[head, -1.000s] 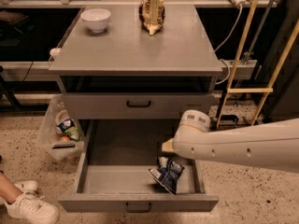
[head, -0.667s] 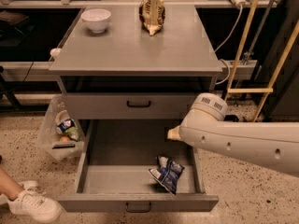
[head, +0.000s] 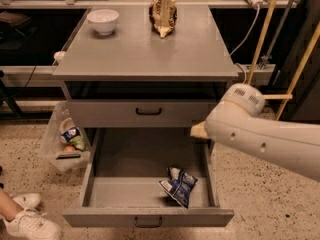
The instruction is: Place blue chip bag into middle drawer
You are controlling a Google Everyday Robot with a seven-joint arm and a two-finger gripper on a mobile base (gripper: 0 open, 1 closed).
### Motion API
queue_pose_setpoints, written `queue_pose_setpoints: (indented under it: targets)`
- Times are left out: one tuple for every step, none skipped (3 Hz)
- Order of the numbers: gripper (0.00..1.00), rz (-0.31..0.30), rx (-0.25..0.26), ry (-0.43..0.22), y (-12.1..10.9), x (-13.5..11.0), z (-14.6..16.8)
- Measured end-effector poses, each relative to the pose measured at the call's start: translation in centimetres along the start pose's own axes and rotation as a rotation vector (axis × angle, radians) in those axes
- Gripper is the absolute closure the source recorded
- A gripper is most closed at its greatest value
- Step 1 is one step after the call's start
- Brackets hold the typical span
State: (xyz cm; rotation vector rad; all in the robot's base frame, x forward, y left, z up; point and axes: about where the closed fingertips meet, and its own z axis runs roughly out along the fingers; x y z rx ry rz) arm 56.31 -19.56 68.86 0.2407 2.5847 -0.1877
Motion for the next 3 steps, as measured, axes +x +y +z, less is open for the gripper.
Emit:
queue_pose_setpoints:
  targets:
    - [0.00, 0.069, 0.040, -0.084, -4.3, -6.1, -7.3]
    - [0.00, 0.157, 0.104, -0.162, -8.1, -9.4, -16.0]
    - [0.00, 0.160, 0.119, -0.163, -8.6, -9.5, -16.9]
